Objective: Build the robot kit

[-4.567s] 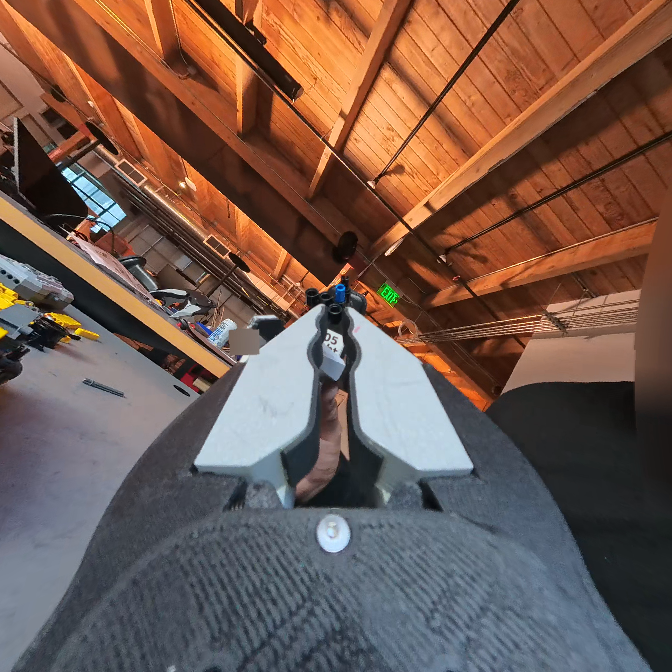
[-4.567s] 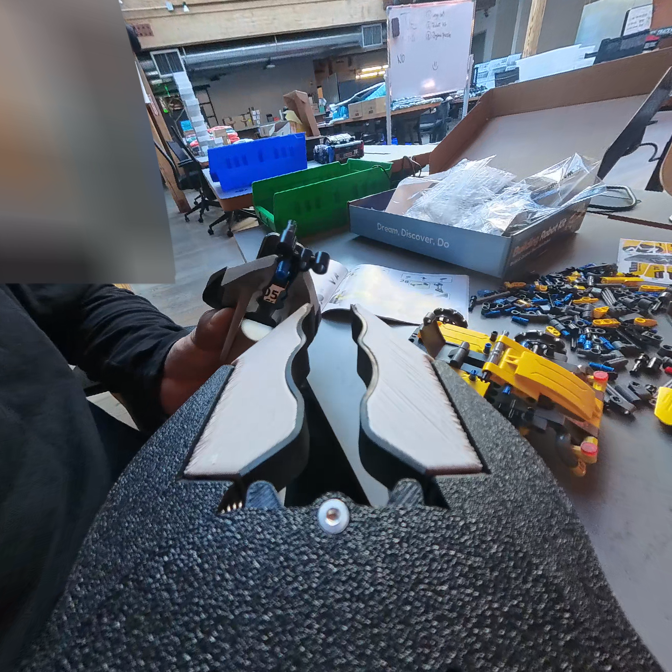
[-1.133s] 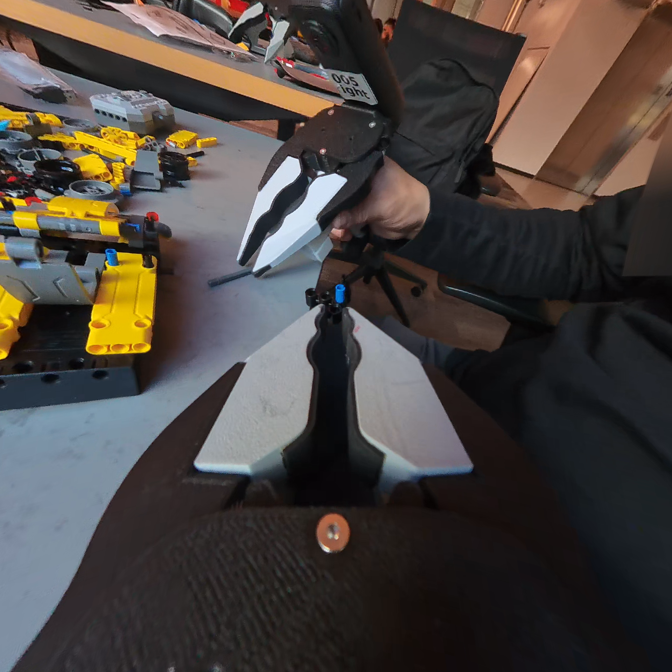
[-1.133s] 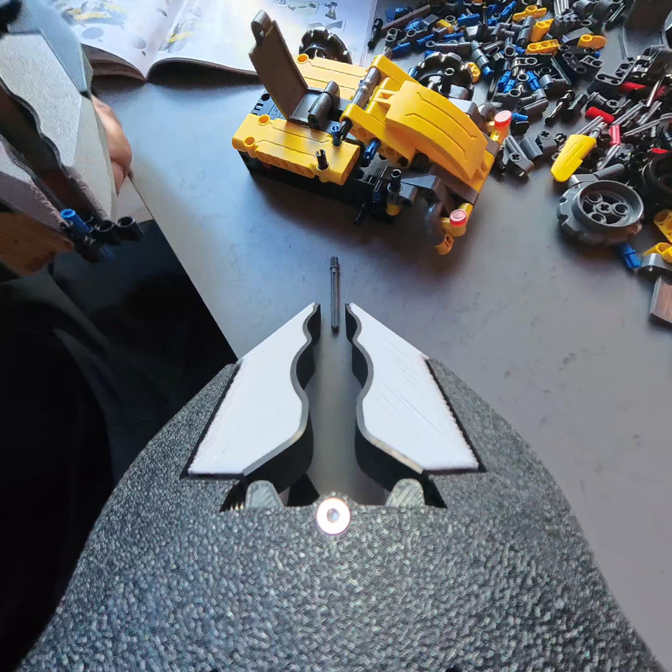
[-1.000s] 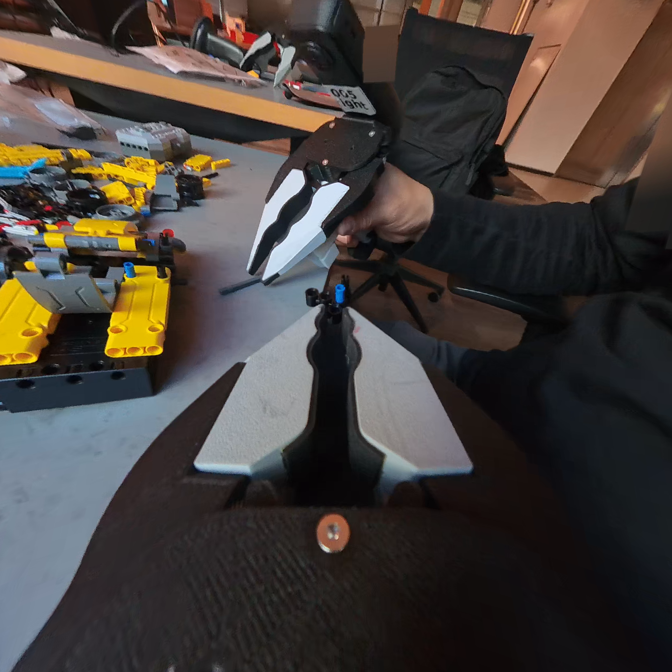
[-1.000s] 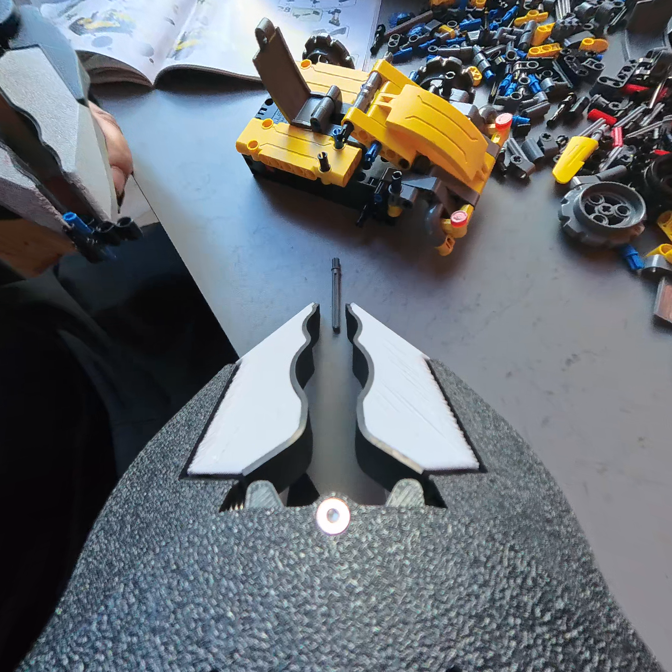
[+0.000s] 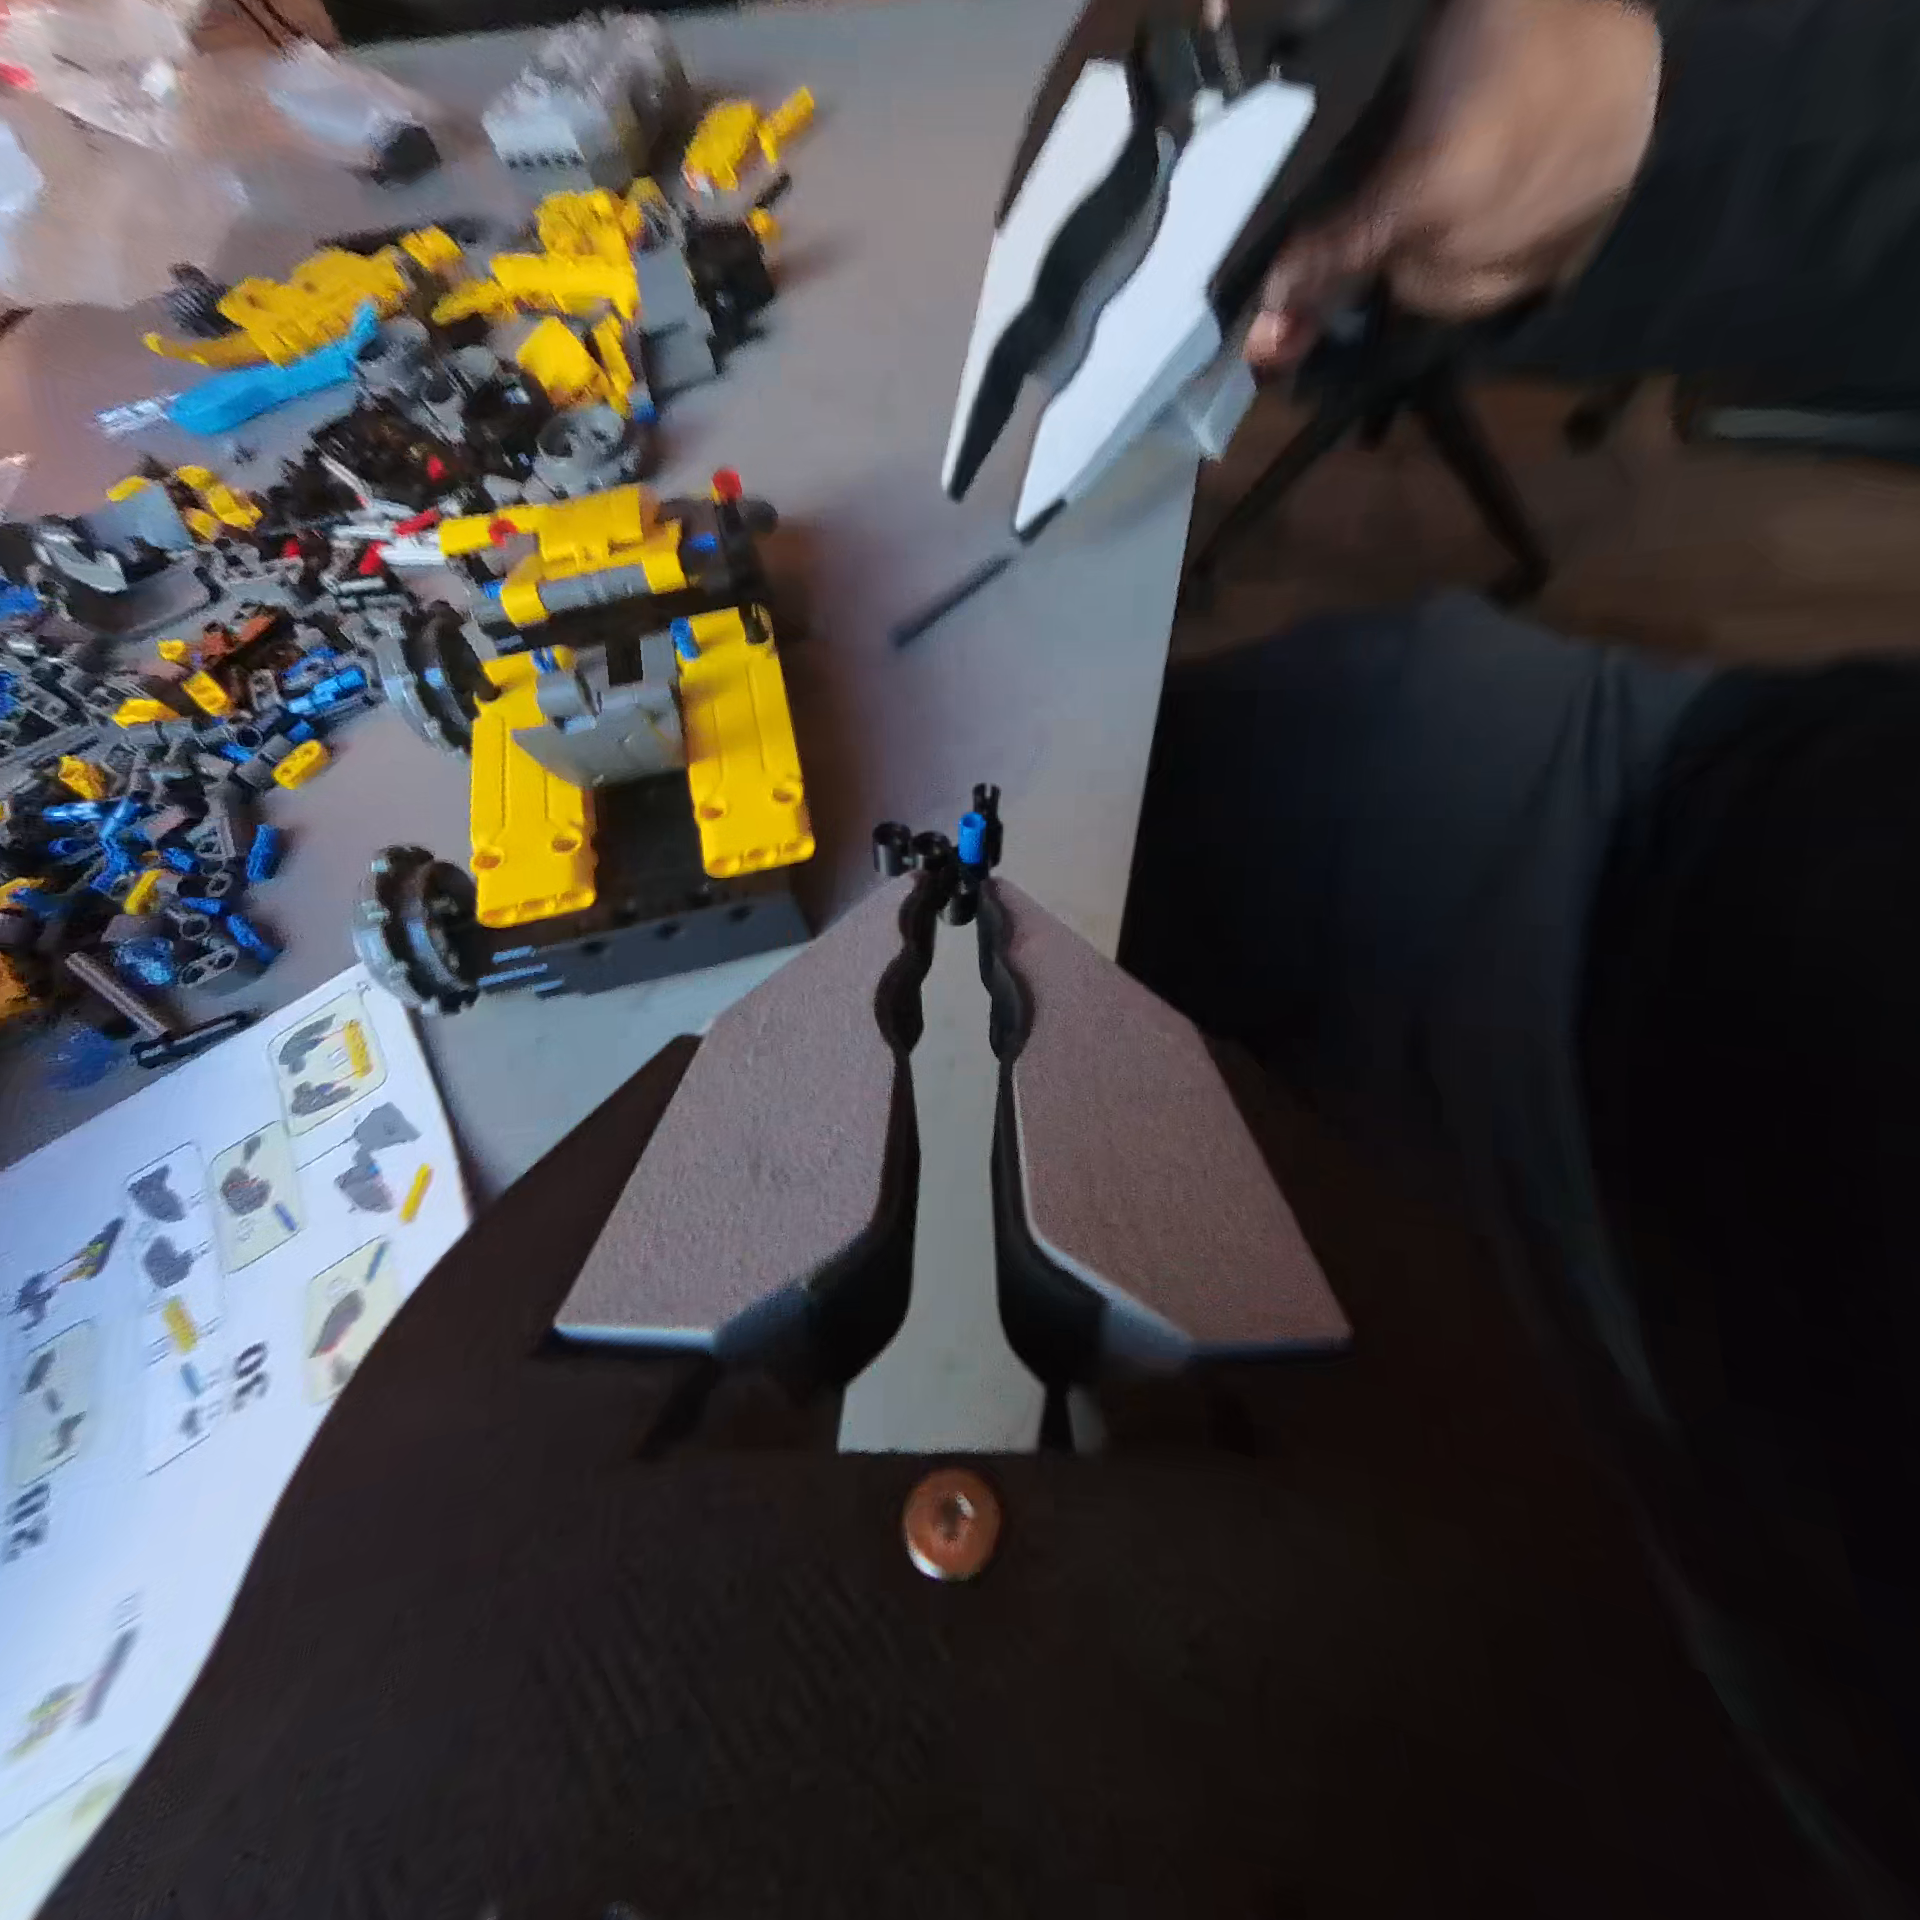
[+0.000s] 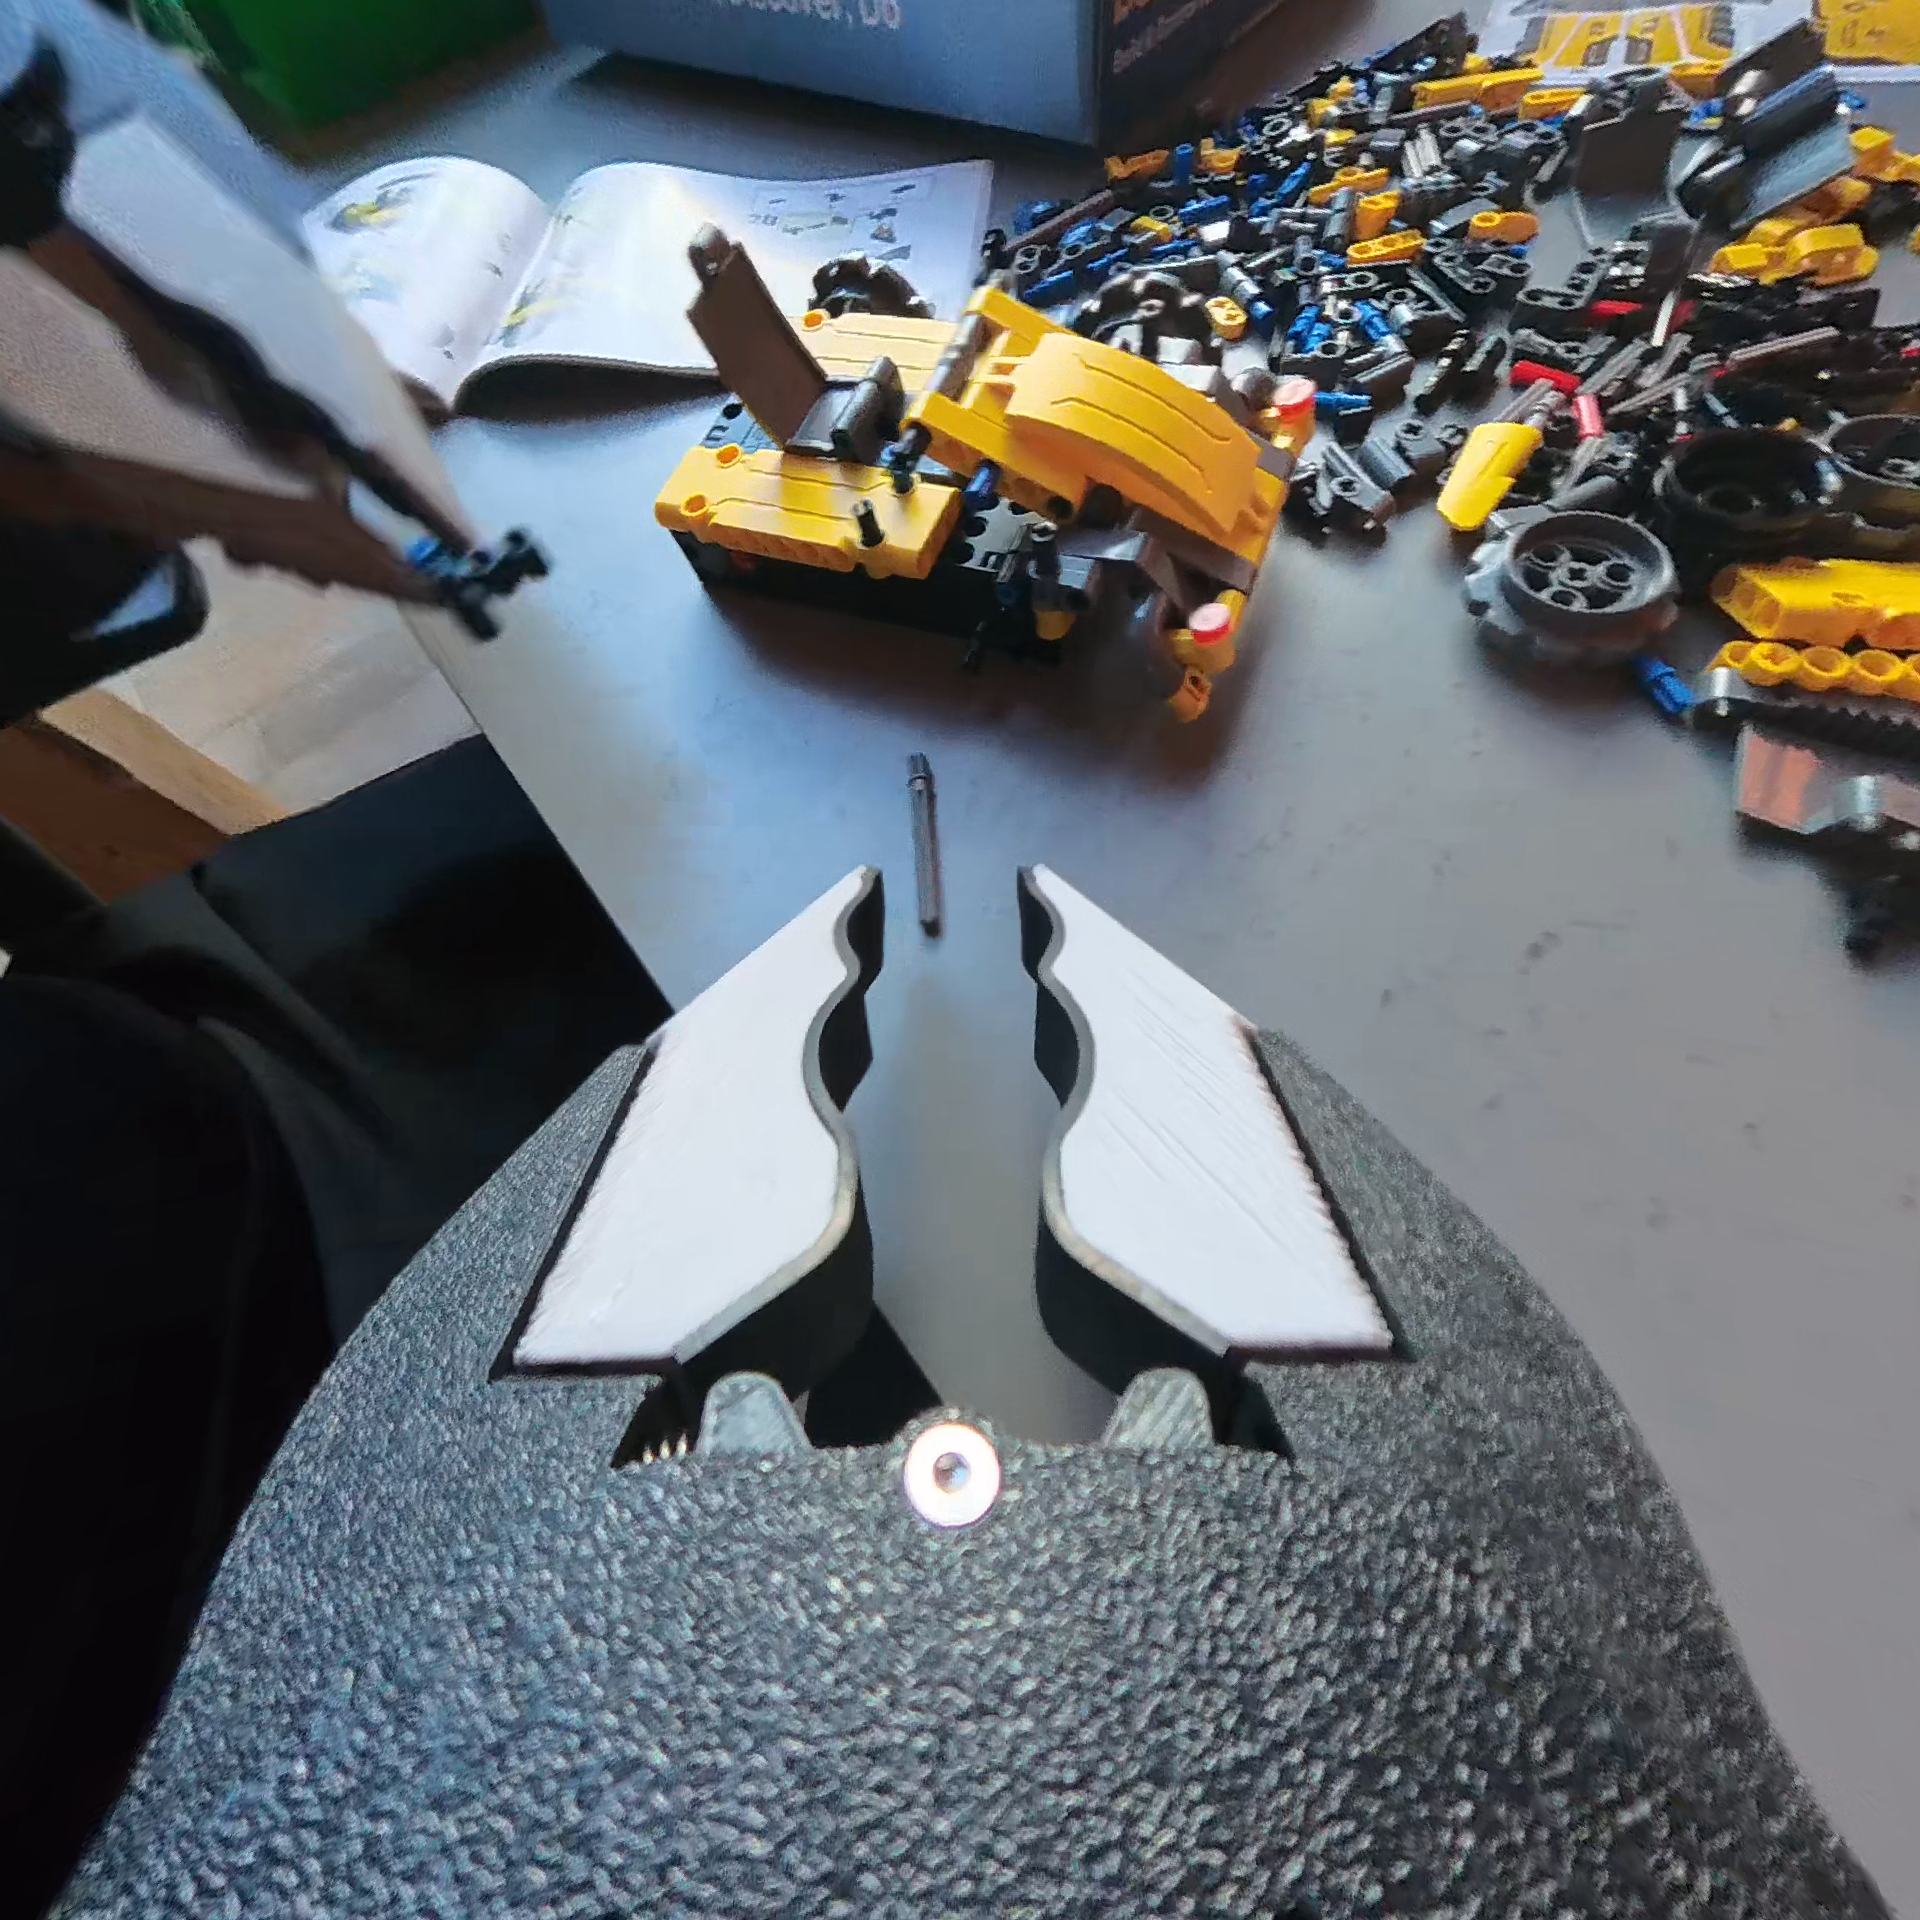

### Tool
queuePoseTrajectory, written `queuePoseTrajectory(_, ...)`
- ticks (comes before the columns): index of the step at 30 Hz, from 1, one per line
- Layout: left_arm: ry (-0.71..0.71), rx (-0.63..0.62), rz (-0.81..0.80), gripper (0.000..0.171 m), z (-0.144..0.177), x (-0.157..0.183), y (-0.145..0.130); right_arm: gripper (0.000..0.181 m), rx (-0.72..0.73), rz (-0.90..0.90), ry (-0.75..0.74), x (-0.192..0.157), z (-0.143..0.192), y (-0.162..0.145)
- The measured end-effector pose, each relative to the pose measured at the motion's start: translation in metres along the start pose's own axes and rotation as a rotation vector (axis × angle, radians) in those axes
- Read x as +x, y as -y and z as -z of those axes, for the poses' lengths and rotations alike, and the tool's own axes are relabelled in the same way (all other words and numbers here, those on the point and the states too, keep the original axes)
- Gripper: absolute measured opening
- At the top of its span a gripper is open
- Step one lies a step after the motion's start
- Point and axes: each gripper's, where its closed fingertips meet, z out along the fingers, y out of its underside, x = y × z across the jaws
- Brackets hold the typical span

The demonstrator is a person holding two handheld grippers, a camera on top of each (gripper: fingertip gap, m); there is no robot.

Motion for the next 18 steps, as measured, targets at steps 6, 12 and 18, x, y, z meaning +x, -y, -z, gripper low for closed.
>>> queuePoseTrajectory(6, -0.033, -0.296, -0.248, 0.004, 0.003, -0.014, -0.033, 0.028, -0.089, 0.113, -0.029, -0.002, -0.013, -0.005)
queuePoseTrajectory(12, -0.068, -0.308, -0.225, 0.004, 0.002, -0.027, -0.039, 0.007, -0.134, 0.113, -0.002, -0.003, -0.015, -0.01)
queuePoseTrajectory(18, -0.108, -0.315, -0.168, 0.007, -0.001, -0.026, -0.047, 0.004, -0.124, 0.113, 0.001, -0.003, -0.015, -0.009)
